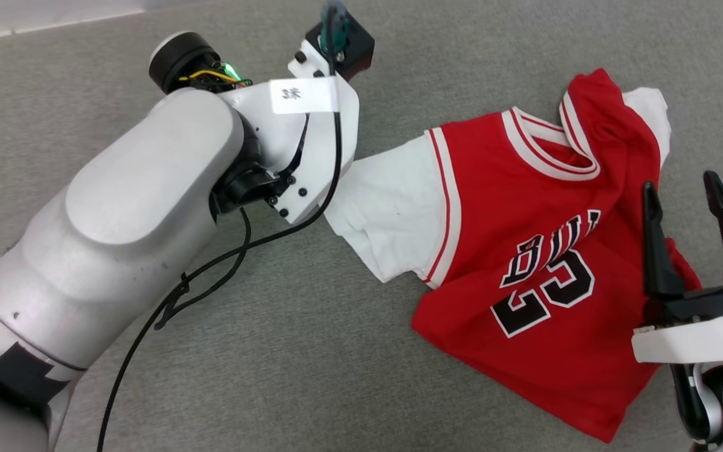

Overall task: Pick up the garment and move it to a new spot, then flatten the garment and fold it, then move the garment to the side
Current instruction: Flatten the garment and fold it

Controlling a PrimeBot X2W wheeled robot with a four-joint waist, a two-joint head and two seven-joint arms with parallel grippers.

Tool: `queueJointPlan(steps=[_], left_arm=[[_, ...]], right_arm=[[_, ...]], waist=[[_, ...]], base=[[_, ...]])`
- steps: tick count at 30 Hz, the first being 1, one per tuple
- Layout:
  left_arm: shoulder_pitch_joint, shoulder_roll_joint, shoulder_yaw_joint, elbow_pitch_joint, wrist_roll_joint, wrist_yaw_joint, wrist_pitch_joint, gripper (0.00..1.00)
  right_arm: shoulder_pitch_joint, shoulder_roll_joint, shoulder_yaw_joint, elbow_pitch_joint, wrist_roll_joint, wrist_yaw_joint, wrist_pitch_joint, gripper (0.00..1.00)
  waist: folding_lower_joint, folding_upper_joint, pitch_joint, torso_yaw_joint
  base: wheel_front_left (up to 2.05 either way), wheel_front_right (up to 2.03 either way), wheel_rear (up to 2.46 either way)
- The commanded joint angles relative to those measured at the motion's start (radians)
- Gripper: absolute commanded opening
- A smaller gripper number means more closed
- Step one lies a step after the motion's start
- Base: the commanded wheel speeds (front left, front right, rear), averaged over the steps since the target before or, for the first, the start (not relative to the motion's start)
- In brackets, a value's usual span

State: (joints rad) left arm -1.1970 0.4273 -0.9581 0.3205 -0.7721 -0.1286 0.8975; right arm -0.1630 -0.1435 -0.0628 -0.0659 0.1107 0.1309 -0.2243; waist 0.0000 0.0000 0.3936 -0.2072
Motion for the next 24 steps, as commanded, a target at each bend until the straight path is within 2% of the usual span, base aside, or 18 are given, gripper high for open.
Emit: queueJointPlan(steps=[1,6,13,14,15,19,24], left_arm=[[-0.024,0.007,-0.036,0.016,-0.020,-0.001,0.020,1.00],[-0.064,0.021,-0.154,0.057,-0.070,-0.001,0.058,1.00],[-0.031,0.055,-0.306,0.089,-0.117,-0.001,0.097,1.00],[-0.023,0.059,-0.317,0.082,-0.120,-0.001,0.101,0.89],[-0.018,0.063,-0.322,0.079,-0.126,-0.001,0.097,0.00],[-0.026,0.073,-0.327,0.053,-0.124,-0.001,0.051,0.00],[-0.041,0.083,-0.320,0.020,-0.157,-0.001,-0.057,0.00]], right_arm=[[-0.022,0.003,0.012,0.007,-0.007,0.000,-0.009,1.00],[-0.053,0.011,0.036,0.036,-0.002,0.000,-0.023,1.00],[-0.081,0.018,0.052,0.082,0.000,0.000,-0.037,1.00],[-0.084,0.019,0.052,0.086,0.001,0.000,-0.038,1.00],[-0.086,0.018,0.051,0.091,0.002,0.000,-0.039,1.00],[-0.083,0.009,0.038,0.115,0.001,0.000,-0.041,1.00],[-0.054,-0.007,0.012,0.133,-0.006,0.000,-0.041,1.00]], waist=[[0.0000,0.0000,0.029,-0.028],[0.0000,0.0000,0.068,-0.066],[0.0000,0.0000,0.092,-0.095],[0.0000,0.0000,0.093,-0.097],[0.0000,0.0000,0.093,-0.097],[0.0000,0.0000,0.068,-0.080],[0.0000,0.0000,-0.006,-0.023]], base=[[0.00,0.00,0.00],[0.00,0.00,0.00],[0.00,0.00,0.00],[0.00,0.00,0.00],[0.00,0.00,0.00],[0.00,0.00,0.00],[0.00,0.00,0.00]])
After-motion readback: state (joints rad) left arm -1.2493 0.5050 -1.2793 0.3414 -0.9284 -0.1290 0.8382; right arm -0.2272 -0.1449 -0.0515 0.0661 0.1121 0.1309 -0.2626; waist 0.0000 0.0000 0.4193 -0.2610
